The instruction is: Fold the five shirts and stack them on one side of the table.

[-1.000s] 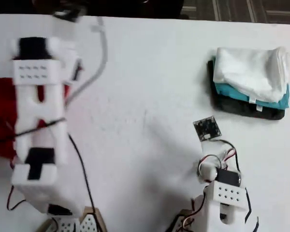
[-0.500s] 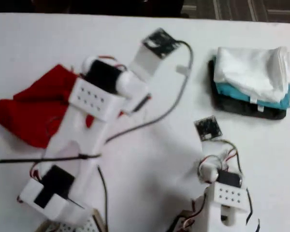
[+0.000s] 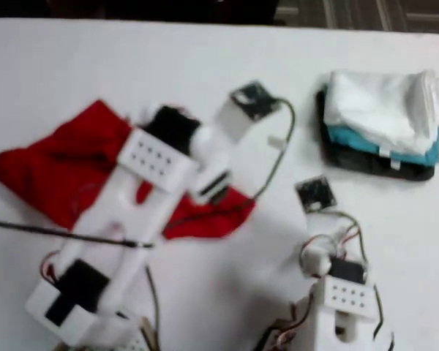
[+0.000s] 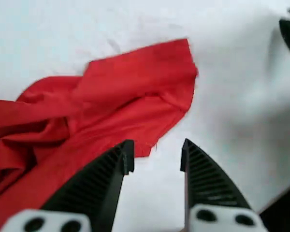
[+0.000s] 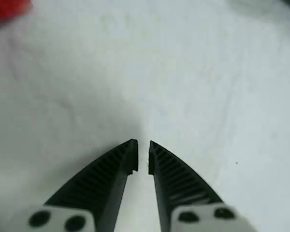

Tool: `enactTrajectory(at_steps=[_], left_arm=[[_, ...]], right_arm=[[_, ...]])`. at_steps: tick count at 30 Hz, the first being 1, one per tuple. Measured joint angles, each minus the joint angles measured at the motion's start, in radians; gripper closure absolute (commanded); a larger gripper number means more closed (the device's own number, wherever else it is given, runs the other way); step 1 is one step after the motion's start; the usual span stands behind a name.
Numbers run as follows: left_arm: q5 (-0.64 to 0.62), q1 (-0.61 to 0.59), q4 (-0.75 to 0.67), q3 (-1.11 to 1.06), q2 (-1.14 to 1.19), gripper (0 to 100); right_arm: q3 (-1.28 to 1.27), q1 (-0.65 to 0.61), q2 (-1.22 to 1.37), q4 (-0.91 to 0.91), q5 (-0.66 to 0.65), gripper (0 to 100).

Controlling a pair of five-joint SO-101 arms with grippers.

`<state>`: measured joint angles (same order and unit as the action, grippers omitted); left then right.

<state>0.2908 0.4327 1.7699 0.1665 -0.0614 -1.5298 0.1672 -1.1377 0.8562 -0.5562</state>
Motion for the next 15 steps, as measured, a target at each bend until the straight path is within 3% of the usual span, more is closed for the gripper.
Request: enactTrajectory(at_steps=[3, 7, 13, 15], left_arm=[[0.017, -0.063, 0.000, -0.049, 0.000, 81], [0.020, -0.245, -0.055, -0.061, 0.000, 81], [0.020, -0.568, -0.238, -0.107, 0.000, 81], [0.034, -0.655, -0.285, -0.141, 0.011, 81]], right_arm=[[0.000, 0.000, 0.000, 0.000, 0.000, 95.2], [-0.005, 0.000, 0.000, 0.000, 0.000, 94.4], [-0.005, 0.000, 0.000, 0.000, 0.000, 77.3], [-0.005, 0.000, 0.000, 0.000, 0.000, 77.5]])
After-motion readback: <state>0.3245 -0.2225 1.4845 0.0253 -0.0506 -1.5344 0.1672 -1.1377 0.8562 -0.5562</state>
